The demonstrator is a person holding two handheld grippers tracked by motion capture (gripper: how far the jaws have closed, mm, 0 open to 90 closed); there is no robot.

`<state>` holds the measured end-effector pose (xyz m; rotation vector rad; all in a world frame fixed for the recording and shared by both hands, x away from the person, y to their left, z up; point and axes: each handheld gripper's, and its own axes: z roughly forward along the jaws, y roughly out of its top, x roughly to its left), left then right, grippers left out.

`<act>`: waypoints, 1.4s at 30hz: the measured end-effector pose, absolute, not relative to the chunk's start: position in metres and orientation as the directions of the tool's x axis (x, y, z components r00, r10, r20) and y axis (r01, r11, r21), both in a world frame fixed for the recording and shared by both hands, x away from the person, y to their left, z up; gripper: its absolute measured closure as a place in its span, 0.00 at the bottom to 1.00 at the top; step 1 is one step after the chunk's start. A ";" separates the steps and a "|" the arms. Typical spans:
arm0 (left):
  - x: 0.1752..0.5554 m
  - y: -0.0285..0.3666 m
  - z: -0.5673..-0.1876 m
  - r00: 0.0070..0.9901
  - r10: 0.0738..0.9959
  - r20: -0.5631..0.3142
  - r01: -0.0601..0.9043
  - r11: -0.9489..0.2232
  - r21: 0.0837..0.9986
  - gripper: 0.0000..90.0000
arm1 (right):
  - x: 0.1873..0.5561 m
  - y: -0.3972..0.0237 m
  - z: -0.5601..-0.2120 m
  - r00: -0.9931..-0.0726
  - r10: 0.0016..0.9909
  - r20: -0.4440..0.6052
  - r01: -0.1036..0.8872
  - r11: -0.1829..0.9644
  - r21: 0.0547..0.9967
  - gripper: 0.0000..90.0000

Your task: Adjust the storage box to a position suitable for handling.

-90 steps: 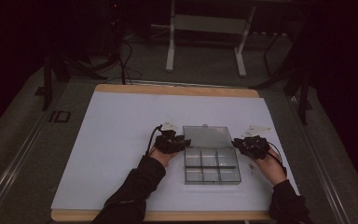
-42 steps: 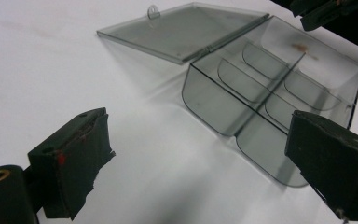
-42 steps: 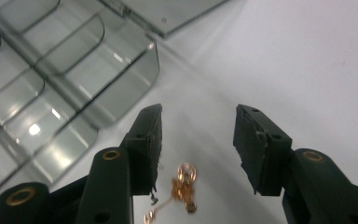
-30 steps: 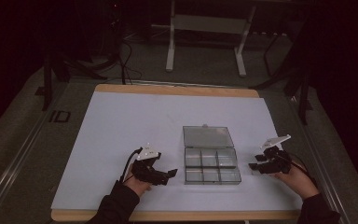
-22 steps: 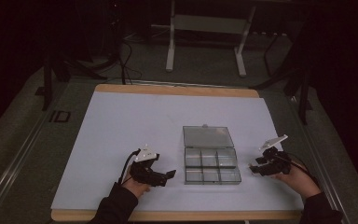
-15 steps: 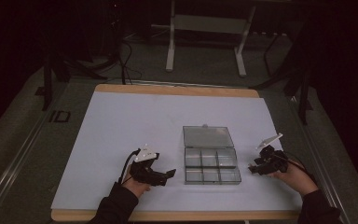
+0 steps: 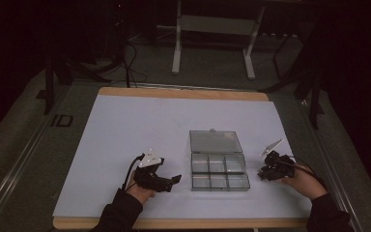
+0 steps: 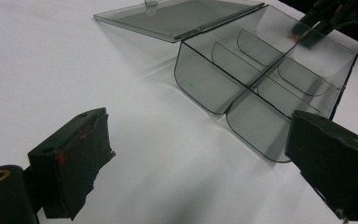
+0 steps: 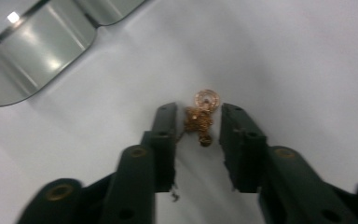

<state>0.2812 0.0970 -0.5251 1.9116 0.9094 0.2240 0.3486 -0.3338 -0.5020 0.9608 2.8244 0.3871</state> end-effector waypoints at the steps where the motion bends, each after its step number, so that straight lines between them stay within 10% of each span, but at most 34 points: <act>1: 0.281 0.097 -0.525 0.703 0.676 -0.219 0.498 -0.249 0.831 0.08 | 0.349 -0.333 -0.502 -0.791 0.611 -0.043 0.578 0.768 0.277 0.79; 12: 0.282 0.097 -0.527 0.705 0.674 -0.223 0.502 -0.251 0.827 0.08 | 0.353 -0.328 -0.499 -0.804 0.594 -0.023 0.572 0.784 0.240 0.97; 42: 0.282 0.096 -0.529 0.708 0.671 -0.222 0.502 -0.257 0.826 0.08 | 0.349 -0.335 -0.443 -0.814 0.578 -0.061 0.530 0.781 0.330 0.97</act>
